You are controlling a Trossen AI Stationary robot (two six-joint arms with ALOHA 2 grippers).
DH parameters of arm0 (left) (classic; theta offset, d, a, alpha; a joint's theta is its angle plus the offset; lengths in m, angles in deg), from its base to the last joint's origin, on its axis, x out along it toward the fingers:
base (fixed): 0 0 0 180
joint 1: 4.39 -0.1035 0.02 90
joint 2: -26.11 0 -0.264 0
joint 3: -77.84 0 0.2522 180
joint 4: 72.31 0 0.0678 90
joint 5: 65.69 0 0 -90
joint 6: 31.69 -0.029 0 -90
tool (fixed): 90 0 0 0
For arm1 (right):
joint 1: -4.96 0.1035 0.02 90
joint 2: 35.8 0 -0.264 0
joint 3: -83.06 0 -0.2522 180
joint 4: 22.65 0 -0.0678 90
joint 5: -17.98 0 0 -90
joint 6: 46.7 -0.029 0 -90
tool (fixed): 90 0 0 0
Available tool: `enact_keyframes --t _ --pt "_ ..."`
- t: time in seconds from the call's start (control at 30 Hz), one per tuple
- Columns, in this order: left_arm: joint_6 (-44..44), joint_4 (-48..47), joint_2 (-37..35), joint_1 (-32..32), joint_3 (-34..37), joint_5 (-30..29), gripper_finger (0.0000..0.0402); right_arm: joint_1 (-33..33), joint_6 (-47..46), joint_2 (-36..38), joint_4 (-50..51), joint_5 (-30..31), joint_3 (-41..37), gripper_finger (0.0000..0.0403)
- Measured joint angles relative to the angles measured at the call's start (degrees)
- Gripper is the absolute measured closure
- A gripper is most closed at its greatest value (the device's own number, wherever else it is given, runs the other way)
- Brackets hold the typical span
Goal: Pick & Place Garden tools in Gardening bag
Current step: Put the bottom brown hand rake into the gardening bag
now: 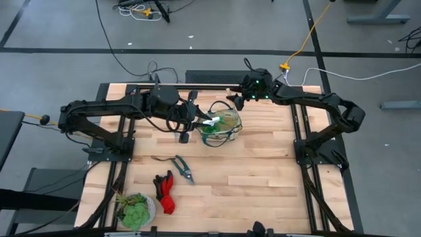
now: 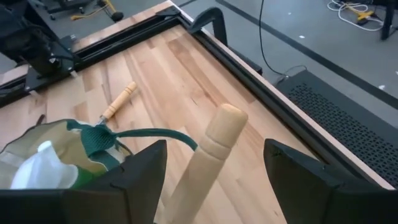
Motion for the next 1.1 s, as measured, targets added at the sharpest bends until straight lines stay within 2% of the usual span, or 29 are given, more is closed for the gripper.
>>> enact_keyframes --t 0.67,0.93,1.1 --pt "0.02 0.02 0.0 -0.02 0.0 -0.02 0.0299 0.02 0.11 -1.99 1.04 -0.91 0.0 0.0133" --pt "0.0 0.04 0.0 -0.02 0.0 -0.02 0.0298 0.02 -0.25 -2.03 -1.89 -1.04 0.02 0.0133" --pt "0.0 0.03 0.0 -0.02 0.0 0.0 0.0298 0.02 -0.77 -2.03 -1.7 -1.04 0.02 0.0151"
